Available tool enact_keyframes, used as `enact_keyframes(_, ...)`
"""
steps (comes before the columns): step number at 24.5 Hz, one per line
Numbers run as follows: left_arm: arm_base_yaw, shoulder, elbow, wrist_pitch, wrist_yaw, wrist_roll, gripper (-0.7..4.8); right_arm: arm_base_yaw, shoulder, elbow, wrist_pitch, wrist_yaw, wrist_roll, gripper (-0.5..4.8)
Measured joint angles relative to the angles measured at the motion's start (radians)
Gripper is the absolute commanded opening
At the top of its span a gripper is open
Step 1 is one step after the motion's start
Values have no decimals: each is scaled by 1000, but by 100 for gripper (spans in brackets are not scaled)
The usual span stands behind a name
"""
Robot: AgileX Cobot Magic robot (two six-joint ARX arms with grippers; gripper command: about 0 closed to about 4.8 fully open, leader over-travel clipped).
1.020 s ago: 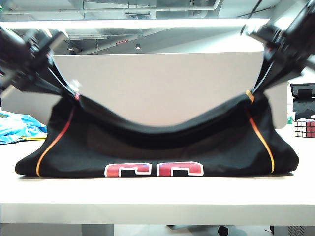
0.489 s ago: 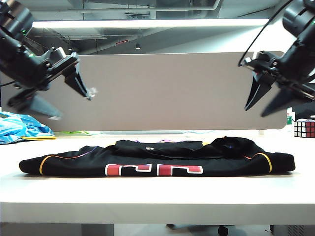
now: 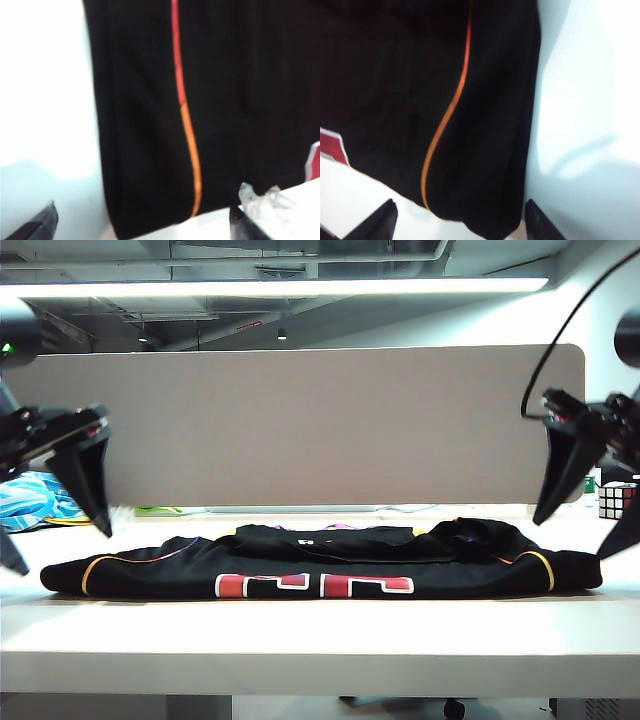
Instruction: Fold the bottom side of the basketball jersey horizontally towards the center, about one-third of the way, and then fold the bottom of the basketball jersey up towards the top, creating a neat rectangle.
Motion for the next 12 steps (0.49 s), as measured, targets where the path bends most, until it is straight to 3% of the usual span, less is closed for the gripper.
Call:
enact_keyframes(7,0,-8,-100,117,39,-7,430,5,-6,-151,213,-43,65,346)
enact_keyframes(10,0,-8,-125,183,74,-29,337,6,-8,-172,261,-56,82,339)
enact_keyframes(12,0,2,-127,194,87,-40,264,6,-10,-181,280,-60,93,303)
